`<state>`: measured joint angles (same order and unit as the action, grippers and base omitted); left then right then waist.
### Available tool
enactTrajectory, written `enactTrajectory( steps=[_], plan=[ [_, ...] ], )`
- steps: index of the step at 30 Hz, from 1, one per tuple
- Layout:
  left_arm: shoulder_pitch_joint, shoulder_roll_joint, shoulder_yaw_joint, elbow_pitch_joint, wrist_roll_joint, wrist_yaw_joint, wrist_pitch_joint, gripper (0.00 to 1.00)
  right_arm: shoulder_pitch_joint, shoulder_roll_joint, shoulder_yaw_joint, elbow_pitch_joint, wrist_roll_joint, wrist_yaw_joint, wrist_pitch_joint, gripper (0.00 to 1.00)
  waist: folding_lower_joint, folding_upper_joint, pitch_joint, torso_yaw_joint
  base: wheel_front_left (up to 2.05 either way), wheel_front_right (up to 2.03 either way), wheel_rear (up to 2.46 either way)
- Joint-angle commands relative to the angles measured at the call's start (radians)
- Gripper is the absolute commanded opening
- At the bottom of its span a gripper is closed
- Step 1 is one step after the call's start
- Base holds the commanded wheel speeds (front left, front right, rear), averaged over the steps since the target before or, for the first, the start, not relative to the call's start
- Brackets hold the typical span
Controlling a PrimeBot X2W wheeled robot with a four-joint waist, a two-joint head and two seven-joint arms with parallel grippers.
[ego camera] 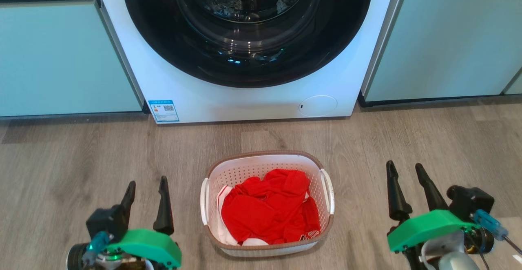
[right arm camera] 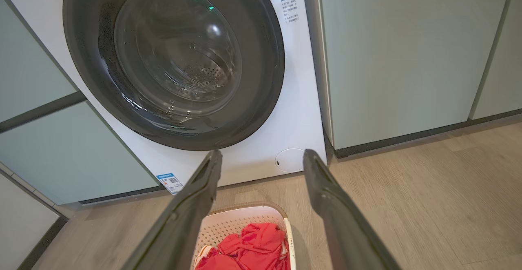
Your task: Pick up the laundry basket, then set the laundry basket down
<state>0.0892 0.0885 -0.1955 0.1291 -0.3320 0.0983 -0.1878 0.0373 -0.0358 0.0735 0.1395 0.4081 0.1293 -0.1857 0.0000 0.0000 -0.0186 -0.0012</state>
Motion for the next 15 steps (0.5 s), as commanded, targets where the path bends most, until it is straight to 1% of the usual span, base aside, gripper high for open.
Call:
enactTrajectory(
  steps=[1,5,15],
  plan=[
    [-0.019,0.008,0.017,-0.034,0.042,0.006,-0.016,1.0,-0.019,-0.012,0.028,-0.046,-0.039,0.001,-0.019,1.0,0.0,0.0,0.0,-0.001,0.0,0.0,0.0],
    [-0.015,0.005,0.016,-0.033,0.078,0.007,-0.025,1.0,-0.017,-0.012,0.034,-0.047,-0.073,0.001,-0.028,1.0,0.0,0.0,0.001,-0.001,0.0,0.0,0.0],
    [-0.004,-0.004,0.018,-0.031,0.209,0.007,-0.058,1.0,-0.013,-0.014,0.053,-0.056,-0.199,0.001,-0.06,1.0,0.0,0.0,0.002,-0.001,0.0,0.0,0.0]
  ],
)
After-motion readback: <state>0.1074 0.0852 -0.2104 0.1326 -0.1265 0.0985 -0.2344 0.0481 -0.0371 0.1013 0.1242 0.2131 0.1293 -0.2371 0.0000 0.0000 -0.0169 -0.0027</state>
